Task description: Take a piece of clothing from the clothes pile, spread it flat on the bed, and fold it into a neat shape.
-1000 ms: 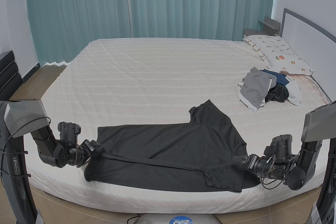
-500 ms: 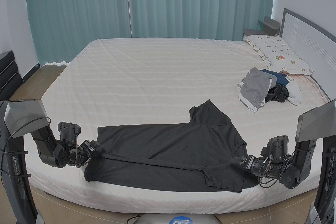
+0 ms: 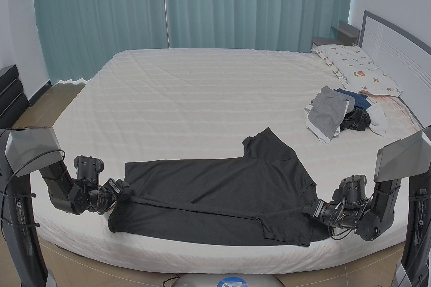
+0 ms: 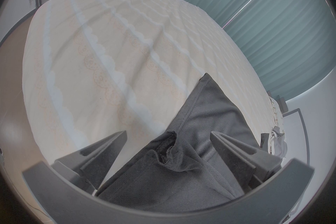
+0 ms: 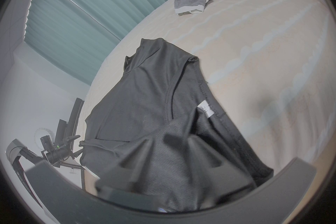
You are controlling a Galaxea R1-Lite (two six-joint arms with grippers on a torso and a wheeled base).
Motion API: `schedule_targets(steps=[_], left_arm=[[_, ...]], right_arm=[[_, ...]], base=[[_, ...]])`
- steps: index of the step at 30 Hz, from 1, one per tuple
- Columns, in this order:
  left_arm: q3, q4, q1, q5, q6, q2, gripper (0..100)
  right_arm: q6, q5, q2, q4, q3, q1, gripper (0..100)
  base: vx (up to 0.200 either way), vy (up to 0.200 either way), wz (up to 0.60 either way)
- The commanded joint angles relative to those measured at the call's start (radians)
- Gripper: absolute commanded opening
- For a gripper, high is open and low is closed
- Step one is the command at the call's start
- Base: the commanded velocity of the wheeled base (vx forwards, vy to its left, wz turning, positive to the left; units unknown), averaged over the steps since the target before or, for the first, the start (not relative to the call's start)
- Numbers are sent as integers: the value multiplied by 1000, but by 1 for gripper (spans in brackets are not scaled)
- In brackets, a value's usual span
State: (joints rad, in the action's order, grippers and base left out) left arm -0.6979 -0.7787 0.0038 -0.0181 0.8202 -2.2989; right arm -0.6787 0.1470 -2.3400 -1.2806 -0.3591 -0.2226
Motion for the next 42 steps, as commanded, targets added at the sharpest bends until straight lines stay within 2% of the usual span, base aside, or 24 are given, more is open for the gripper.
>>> schedule_targets(steps=[1,7,14,31,32,38,42], left_arm=[[1,-1,1,0,0,1,100],[3,-1,1,0,-1,-1,100],[1,-1,1,0,-1,-1,100],[1,-2,1,0,-1,-1,100],[1,-2,1,0,-1,-1,100],[1,-7,2,-5,0,7,100],[0,-10,-16,-11,-7,9,100]], right_arm=[[5,-3,-10,0,2,15,0],[5,-3,-1,-13,-1,42,0],[4,2,-13,-97,0,83,0],[4,6,-21,-100,-4,77,0],[4,6,-24,-103,-4,75,100],[5,6,-58,-218,26,75,100],[5,6,-64,-235,37,74,100]], base=[[0,0,0],[0,0,0],[0,0,0],[0,0,0],[0,0,0],[0,0,0],[0,0,0]])
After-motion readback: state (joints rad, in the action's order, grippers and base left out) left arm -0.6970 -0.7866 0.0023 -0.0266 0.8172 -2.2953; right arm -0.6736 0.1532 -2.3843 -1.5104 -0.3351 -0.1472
